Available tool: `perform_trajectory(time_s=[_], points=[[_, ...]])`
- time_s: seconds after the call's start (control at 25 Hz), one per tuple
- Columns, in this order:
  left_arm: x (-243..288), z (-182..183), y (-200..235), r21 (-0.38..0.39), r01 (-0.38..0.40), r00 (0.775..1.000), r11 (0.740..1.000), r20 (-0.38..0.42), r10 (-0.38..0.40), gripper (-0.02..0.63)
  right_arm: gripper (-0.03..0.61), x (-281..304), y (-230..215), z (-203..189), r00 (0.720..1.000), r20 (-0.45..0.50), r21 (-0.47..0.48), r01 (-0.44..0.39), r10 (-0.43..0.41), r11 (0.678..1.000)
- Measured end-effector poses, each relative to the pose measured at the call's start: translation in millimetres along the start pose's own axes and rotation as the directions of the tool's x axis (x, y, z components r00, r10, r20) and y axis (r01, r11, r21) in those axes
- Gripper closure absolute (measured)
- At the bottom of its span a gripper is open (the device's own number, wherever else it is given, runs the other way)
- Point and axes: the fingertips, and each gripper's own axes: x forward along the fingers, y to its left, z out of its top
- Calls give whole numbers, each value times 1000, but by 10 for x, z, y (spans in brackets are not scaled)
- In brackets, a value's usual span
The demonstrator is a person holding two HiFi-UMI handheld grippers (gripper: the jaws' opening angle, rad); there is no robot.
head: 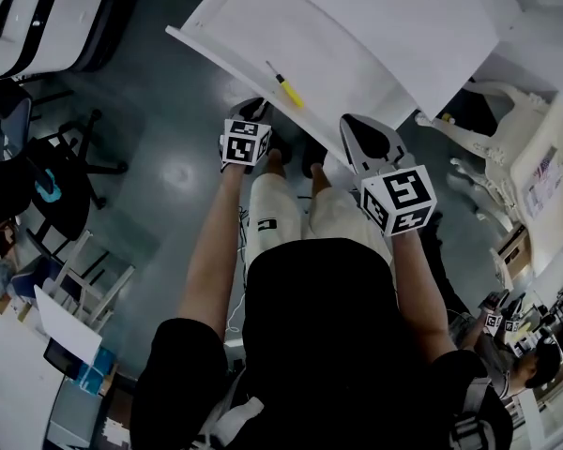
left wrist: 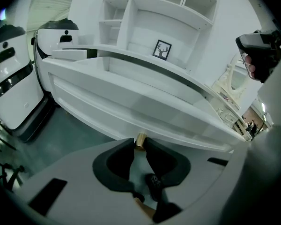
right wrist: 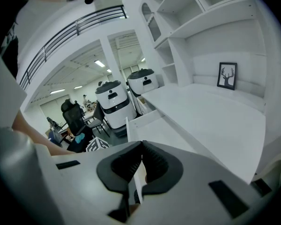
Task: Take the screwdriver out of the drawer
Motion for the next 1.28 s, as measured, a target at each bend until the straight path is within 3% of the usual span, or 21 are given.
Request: perform_trajectory(time_s=[0.28, 0.6, 1.0, 1.28], points=[[-263, -52, -5, -29, -29, 1000, 999, 12, 29, 526, 561, 61, 76, 74, 1000, -15, -25, -20, 19, 1000], [-860, 127, -195, -69, -57, 990, 996, 127, 66, 564, 561, 156, 106, 70, 998, -33, -66, -57, 55, 996], [-1512, 634, -422, -136, -80, 946, 987, 301, 119, 588, 561, 300, 115, -42, 990, -87, -126, -120, 110, 985], [-1659, 829, -569, -194, -90, 928, 977, 339, 153, 588, 560, 608, 19, -190, 974, -166, -138, -176, 153, 975]])
